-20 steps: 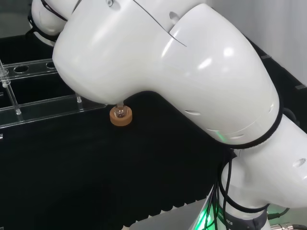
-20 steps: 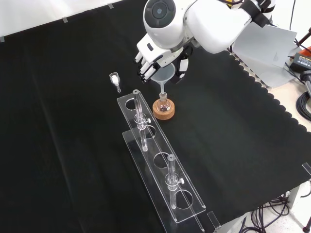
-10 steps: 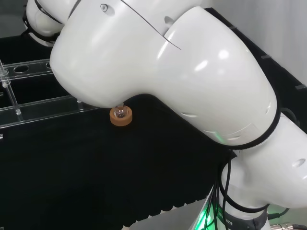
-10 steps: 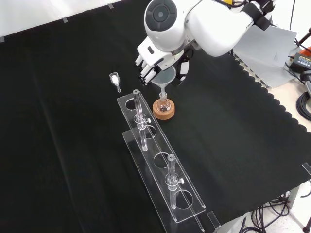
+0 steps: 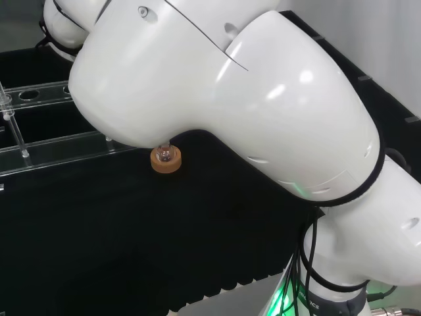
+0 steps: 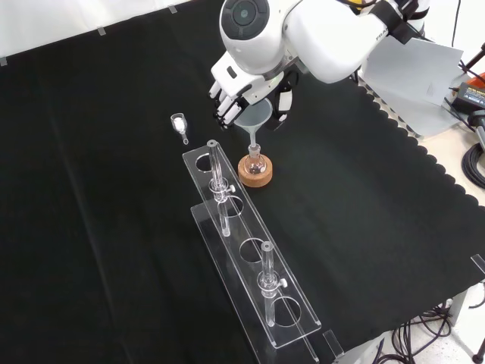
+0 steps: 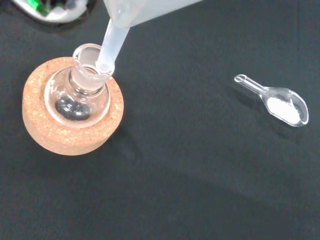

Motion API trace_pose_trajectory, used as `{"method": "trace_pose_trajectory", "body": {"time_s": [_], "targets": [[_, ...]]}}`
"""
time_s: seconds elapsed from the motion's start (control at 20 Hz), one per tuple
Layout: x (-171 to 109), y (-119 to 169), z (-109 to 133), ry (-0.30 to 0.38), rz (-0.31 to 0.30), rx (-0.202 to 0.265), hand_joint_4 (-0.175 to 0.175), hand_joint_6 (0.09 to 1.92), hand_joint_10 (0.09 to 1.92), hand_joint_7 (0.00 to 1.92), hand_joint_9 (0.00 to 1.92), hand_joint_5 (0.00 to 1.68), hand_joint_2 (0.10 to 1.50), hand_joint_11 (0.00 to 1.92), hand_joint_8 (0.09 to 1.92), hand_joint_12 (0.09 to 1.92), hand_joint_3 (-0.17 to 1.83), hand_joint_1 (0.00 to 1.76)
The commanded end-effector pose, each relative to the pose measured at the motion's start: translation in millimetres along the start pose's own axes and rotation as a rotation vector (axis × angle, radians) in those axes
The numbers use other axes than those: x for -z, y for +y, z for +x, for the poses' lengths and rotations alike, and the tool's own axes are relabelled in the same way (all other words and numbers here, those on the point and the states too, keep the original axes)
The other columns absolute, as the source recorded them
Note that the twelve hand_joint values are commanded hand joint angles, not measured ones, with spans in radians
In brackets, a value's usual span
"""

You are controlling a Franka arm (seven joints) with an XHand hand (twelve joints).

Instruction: Place the funnel on the round-bottom flask.

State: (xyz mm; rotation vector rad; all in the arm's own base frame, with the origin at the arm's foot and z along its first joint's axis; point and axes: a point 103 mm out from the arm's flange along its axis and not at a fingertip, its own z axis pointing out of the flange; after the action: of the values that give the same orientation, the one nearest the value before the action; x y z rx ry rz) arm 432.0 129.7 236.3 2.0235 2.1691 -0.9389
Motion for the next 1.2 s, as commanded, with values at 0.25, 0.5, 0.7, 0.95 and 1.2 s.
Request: {"method": "trace_pose_trajectory", "body": {"time_s": [0.25,0.5,0.7,0.95,1.2], "targets": [[-0.9,1.2,-0.6,-0.002,0.004,0.002,-0.028,0.78,0.51,0.70,1.11,0.79,0.74,0.67,0.73,1.19,0.73,0.97],[3.0,3.4,11.1,-0.015,0.005,0.002,-0.028,0.78,0.51,0.70,1.11,0.79,0.74,0.67,0.73,1.18,0.73,0.96],[-0.1,4.5,16.6,-0.012,0.010,0.007,-0.028,0.78,0.51,0.70,1.11,0.79,0.74,0.67,0.73,1.18,0.73,0.96],[-5.5,3.3,7.1,-0.003,0.011,0.015,-0.028,0.78,0.51,0.70,1.11,0.79,0.74,0.68,0.73,1.18,0.73,0.96],[-7.9,5.3,8.2,-0.007,0.018,0.017,-0.029,0.78,0.51,0.70,1.11,0.79,0.74,0.68,0.73,1.18,0.73,0.96]]}}
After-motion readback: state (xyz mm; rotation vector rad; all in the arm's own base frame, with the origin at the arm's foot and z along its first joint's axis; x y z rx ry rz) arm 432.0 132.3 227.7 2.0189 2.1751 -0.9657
